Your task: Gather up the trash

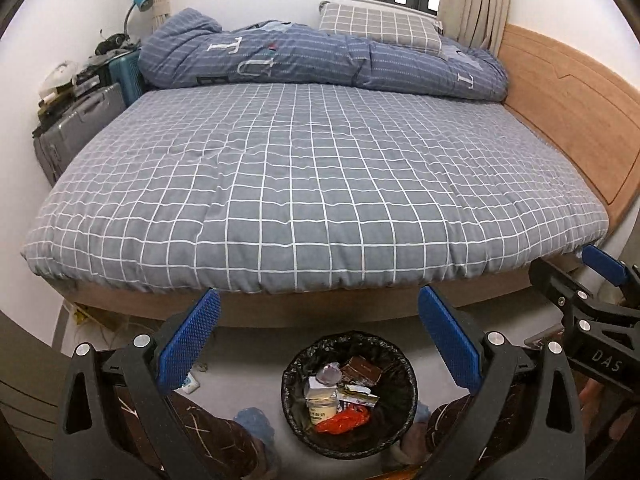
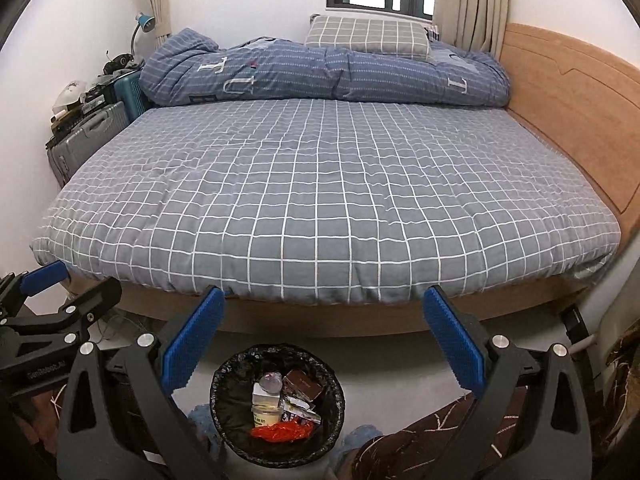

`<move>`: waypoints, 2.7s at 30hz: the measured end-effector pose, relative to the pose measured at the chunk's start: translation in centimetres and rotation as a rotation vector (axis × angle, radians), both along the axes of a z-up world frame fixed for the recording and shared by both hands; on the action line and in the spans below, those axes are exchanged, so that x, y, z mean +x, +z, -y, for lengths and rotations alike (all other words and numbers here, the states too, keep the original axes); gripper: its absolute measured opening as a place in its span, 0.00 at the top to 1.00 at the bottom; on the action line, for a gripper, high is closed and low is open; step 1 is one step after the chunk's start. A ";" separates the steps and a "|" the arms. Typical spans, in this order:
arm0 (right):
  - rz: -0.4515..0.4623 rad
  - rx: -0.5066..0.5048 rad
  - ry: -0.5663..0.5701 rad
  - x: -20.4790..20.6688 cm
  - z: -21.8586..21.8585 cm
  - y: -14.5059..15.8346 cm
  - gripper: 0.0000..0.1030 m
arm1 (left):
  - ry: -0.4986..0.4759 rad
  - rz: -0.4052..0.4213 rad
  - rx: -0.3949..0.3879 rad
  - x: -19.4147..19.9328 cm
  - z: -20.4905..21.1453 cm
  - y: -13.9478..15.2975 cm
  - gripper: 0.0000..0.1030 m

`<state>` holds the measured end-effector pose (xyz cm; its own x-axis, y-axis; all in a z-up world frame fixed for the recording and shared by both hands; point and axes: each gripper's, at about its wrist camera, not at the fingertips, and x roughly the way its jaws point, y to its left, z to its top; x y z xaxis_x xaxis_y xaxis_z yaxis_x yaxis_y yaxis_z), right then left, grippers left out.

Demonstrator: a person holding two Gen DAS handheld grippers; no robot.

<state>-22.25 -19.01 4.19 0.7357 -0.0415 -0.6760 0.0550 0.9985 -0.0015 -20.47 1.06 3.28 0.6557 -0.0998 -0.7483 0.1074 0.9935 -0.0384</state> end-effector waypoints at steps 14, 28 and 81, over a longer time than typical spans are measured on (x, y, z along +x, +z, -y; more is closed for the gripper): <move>-0.007 0.005 0.000 0.4 -0.1 -0.3 0.07 | 0.006 -0.014 0.008 0.6 -0.6 -0.7 0.06; -0.002 0.013 -0.003 0.4 0.4 -0.5 0.07 | 0.009 -0.021 0.019 0.9 -0.5 -1.0 0.06; 0.002 0.019 0.005 0.1 -0.1 -0.6 0.07 | 0.023 -0.012 0.045 0.5 -0.2 -1.2 0.06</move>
<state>-22.18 -18.88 3.56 0.7374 -0.0252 -0.6750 0.0498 0.9986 0.0172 -19.99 1.29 2.04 0.6485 -0.0505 -0.7596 0.0839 0.9965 0.0054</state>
